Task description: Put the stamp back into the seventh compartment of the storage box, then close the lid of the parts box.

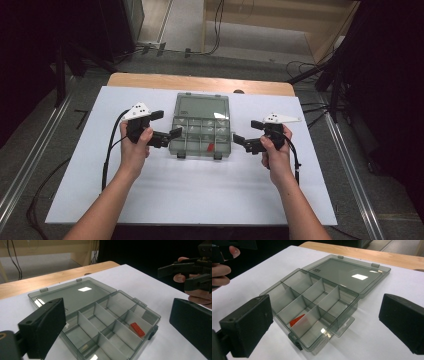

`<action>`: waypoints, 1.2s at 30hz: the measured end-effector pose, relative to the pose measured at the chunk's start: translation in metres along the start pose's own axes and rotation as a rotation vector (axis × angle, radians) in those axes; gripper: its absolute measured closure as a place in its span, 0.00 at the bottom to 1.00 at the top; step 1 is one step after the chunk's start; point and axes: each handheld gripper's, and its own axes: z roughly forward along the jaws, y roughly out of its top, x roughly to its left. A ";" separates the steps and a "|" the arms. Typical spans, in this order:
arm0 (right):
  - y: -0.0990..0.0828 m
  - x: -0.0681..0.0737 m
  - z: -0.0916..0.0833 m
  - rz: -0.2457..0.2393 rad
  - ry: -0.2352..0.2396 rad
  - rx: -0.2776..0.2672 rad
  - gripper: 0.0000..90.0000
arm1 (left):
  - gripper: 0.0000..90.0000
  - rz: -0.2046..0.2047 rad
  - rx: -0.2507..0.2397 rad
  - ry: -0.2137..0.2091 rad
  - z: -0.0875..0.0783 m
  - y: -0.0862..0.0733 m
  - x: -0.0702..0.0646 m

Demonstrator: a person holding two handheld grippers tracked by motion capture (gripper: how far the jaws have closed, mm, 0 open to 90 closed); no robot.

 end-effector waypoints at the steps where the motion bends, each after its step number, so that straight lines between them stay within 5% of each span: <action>1: 0.001 0.000 0.001 0.002 0.003 0.001 0.00 | 0.01 0.002 0.001 -0.002 0.001 0.001 0.001; 11: 0.015 -0.003 0.010 0.024 0.024 0.001 0.00 | 0.01 -0.024 -0.004 -0.013 0.012 0.017 0.013; 36: 0.035 -0.029 0.040 0.112 0.025 0.004 0.00 | 0.01 -0.136 0.074 0.016 0.050 0.015 0.054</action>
